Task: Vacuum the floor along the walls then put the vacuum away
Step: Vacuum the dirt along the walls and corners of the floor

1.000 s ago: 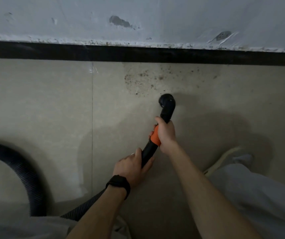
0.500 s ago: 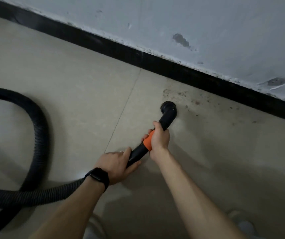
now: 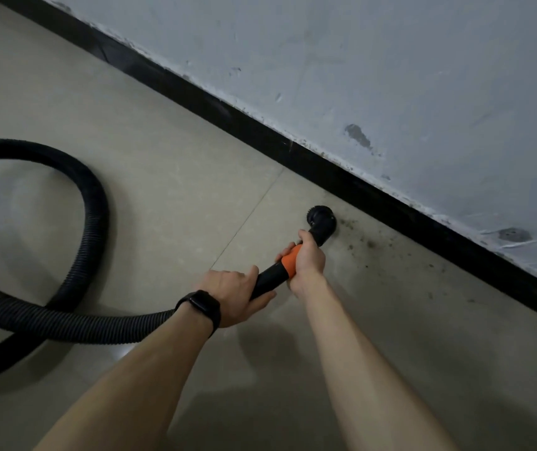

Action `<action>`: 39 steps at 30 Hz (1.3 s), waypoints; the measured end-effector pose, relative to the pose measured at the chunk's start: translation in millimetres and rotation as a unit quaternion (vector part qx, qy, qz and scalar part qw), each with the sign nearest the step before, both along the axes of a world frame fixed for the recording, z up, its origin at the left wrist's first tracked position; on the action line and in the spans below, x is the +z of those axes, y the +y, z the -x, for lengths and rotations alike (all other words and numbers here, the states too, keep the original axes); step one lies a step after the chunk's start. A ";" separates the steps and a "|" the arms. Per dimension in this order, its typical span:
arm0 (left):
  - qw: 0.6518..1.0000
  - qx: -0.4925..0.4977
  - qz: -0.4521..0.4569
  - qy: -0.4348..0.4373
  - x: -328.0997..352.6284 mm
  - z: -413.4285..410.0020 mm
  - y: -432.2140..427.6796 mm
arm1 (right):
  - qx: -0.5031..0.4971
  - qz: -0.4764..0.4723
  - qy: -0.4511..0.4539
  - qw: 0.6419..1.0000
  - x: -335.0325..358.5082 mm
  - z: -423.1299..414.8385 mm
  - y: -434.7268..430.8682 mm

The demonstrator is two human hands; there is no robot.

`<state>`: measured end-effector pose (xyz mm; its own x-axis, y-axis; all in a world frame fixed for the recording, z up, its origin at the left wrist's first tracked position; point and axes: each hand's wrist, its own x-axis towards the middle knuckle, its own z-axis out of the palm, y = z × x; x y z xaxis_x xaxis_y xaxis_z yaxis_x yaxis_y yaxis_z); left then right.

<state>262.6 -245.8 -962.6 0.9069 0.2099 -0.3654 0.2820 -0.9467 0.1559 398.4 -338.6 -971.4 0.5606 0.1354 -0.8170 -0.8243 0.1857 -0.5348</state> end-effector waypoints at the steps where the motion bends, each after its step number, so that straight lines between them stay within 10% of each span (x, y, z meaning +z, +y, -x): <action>1: 1.000 0.001 0.002 -0.002 -1.8 -1.2 -0.9 | 0.004 0.005 -0.001 1.000 -1.4 -1.5 -0.8; 39: 0.976 0.167 0.115 -0.084 -35.2 -47.9 46.7 | 0.046 0.200 -0.102 0.973 -5.0 -50.0 68.2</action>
<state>310.5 -199.1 -997.7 0.8535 0.4336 -0.2890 0.5202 -0.7408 0.4250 448.4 -270.4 -976.5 0.7173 -0.1135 -0.6874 -0.6965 -0.1399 -0.7038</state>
